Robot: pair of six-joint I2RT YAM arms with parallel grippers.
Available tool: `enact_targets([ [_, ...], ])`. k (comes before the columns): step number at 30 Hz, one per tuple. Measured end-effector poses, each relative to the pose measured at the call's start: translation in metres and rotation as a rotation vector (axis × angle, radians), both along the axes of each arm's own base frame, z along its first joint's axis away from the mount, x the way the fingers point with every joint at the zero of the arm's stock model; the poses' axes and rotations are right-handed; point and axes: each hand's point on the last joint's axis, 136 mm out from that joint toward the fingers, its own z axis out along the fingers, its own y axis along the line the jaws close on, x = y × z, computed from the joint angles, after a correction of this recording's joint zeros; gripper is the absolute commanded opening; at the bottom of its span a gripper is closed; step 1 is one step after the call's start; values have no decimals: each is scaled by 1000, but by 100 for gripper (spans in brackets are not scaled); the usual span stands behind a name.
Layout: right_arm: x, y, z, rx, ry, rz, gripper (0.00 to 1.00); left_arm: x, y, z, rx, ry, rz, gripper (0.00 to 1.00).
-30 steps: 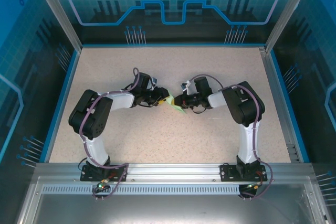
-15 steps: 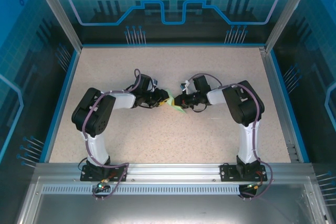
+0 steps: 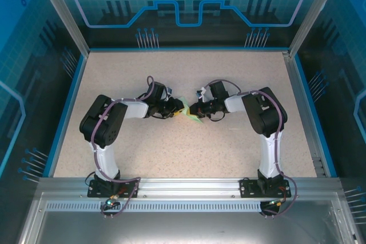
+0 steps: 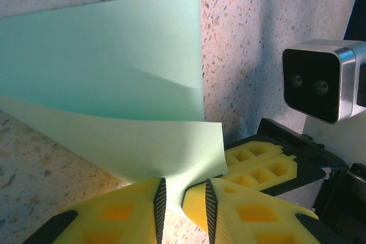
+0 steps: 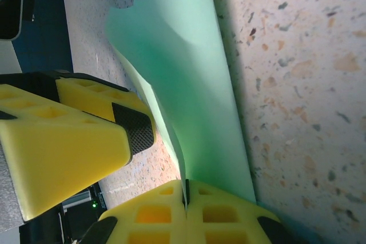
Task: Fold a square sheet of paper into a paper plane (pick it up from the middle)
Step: Fold the wing for the fifth time at the center of the table.
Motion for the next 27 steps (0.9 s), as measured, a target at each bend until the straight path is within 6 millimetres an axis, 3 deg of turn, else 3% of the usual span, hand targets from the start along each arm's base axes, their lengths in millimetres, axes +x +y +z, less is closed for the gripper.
enact_targets([
  [27, 0, 0, -1, -15, 6, 17, 4, 0, 2, -14, 70, 82, 1, 21],
])
